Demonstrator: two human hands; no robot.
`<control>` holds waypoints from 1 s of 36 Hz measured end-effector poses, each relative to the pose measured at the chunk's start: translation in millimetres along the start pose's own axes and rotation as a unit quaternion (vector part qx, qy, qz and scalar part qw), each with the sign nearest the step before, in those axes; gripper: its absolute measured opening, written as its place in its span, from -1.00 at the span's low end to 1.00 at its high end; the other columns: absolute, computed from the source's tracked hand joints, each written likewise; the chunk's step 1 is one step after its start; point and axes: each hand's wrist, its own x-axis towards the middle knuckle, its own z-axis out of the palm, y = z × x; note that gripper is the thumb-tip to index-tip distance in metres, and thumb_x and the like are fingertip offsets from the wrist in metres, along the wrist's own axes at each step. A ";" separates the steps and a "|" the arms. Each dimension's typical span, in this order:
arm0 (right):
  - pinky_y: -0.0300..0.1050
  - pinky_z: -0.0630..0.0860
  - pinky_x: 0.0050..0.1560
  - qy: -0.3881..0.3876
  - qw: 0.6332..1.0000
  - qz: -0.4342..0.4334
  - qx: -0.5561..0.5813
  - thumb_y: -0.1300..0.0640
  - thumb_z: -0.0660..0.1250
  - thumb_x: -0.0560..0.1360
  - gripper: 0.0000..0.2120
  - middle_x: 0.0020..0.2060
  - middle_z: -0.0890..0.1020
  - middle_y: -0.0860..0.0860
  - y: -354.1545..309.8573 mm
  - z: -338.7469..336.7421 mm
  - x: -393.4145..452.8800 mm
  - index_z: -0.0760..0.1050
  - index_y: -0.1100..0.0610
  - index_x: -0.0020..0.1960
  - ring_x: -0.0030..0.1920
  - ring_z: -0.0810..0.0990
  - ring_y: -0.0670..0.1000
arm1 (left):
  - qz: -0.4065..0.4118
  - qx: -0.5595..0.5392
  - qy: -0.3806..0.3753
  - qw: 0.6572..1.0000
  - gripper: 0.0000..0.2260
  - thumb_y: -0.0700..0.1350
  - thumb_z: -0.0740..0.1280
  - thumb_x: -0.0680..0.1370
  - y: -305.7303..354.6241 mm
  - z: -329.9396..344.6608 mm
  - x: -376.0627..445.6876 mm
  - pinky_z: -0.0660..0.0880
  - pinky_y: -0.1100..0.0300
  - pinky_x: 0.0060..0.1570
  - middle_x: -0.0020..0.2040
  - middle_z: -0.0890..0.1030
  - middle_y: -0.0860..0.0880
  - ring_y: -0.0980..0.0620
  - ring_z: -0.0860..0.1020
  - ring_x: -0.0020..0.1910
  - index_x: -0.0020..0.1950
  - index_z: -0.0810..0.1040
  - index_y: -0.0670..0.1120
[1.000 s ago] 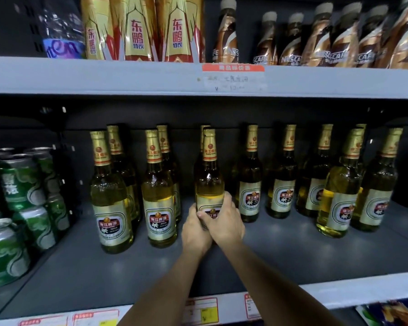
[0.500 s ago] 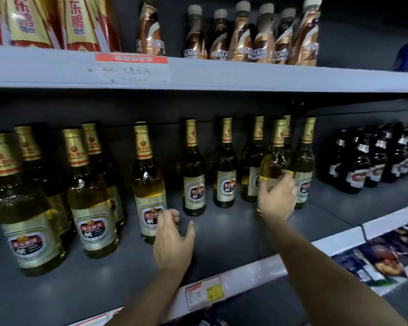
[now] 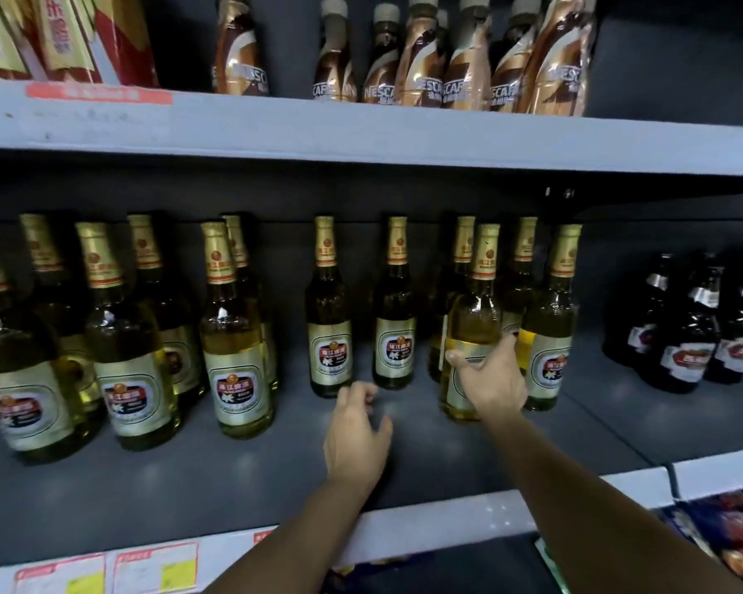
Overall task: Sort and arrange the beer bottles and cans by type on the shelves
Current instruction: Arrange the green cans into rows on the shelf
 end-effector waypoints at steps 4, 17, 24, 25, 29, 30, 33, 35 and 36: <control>0.01 0.43 0.03 -0.031 0.998 -0.046 -0.020 -0.22 0.47 0.35 -0.35 0.10 0.61 0.06 -21.6 11.0 -19.0 0.22 0.08 0.20 0.14 0.57 0.19 | -0.006 -0.002 -0.029 1.000 -0.66 -0.17 0.39 0.50 2.9 -2.8 1.7 0.45 0.15 0.08 0.15 0.44 0.03 0.03 0.51 0.12 0.25 0.45 -0.03; -0.03 0.47 0.01 -0.096 0.987 -0.122 -0.026 -0.27 0.50 0.27 -0.25 0.13 0.52 0.02 -95.4 73.4 -93.4 0.22 0.07 0.22 0.13 0.57 0.12 | -0.092 -0.037 0.031 0.995 -0.51 -0.05 0.36 0.52 -22.5 -34.6 22.2 0.43 0.12 0.03 0.26 0.53 -0.13 -0.14 0.51 0.21 0.41 0.30 -0.06; 0.00 0.48 0.02 -0.106 0.982 -0.148 -0.040 -0.26 0.50 0.29 -0.19 0.18 0.47 0.04 -97.8 82.6 -90.1 0.19 0.09 0.30 0.18 0.54 0.11 | -0.074 -0.031 0.021 0.997 -0.49 -0.06 0.41 0.48 -35.6 -43.0 31.8 0.43 0.13 0.01 0.17 0.60 -0.10 -0.13 0.55 0.13 0.38 0.34 -0.05; -0.01 0.48 0.04 -0.107 0.981 -0.155 -0.040 -0.26 0.50 0.29 -0.17 0.20 0.46 0.03 -96.2 83.4 -88.0 0.17 0.08 0.34 0.20 0.53 0.10 | -0.074 -0.031 0.017 0.997 -0.48 -0.06 0.40 0.48 -35.7 -43.2 32.8 0.45 0.12 0.03 0.18 0.59 -0.10 -0.13 0.55 0.14 0.40 0.33 -0.05; 0.01 0.48 0.11 -0.137 0.972 -0.187 -0.040 -0.21 0.50 0.31 -0.10 0.27 0.41 -0.01 -82.2 84.9 -85.2 0.09 0.01 0.46 0.27 0.47 0.06 | -0.072 -0.028 0.018 0.997 -0.47 -0.12 0.36 0.51 -36.3 -44.0 35.3 0.45 0.10 0.09 0.20 0.58 -0.12 -0.14 0.54 0.16 0.46 0.29 -0.05; 0.02 0.48 0.12 -0.149 0.970 -0.190 -0.038 -0.20 0.49 0.32 -0.09 0.30 0.39 -0.02 -77.2 86.2 -85.6 0.07 0.01 0.48 0.28 0.46 0.06 | -0.071 -0.025 0.017 0.997 -0.47 -0.14 0.34 0.51 -36.1 -44.0 35.4 0.44 0.10 0.10 0.21 0.58 -0.12 -0.14 0.53 0.17 0.46 0.29 -0.05; 0.03 0.48 0.17 -0.187 0.969 -0.159 -0.017 -0.15 0.48 0.35 -0.15 0.31 0.42 -0.02 -67.3 90.5 -86.7 0.11 0.00 0.48 0.27 0.48 0.06 | -0.069 -0.029 0.013 0.997 -0.50 -0.17 0.33 0.50 -37.4 -43.2 36.3 0.44 0.12 0.09 0.19 0.58 -0.10 -0.12 0.54 0.16 0.43 0.32 -0.03; 0.00 0.48 0.16 -0.192 0.970 -0.146 -0.012 -0.14 0.47 0.37 -0.24 0.25 0.50 -0.02 -66.2 94.1 -85.6 0.18 0.01 0.42 0.24 0.51 0.06 | -0.072 -0.030 0.007 0.997 -0.52 -0.16 0.34 0.50 -37.1 -43.5 37.4 0.44 0.12 0.09 0.18 0.59 -0.10 -0.12 0.54 0.15 0.41 0.33 -0.03; -0.01 0.48 0.15 -0.192 0.971 -0.145 -0.014 -0.14 0.47 0.38 -0.27 0.23 0.53 -0.02 -66.4 95.9 -84.4 0.21 0.02 0.40 0.23 0.52 0.06 | -0.073 -0.029 0.007 0.997 -0.53 -0.16 0.34 0.51 -36.4 -43.8 37.9 0.44 0.12 0.09 0.18 0.59 -0.10 -0.12 0.55 0.14 0.41 0.33 -0.04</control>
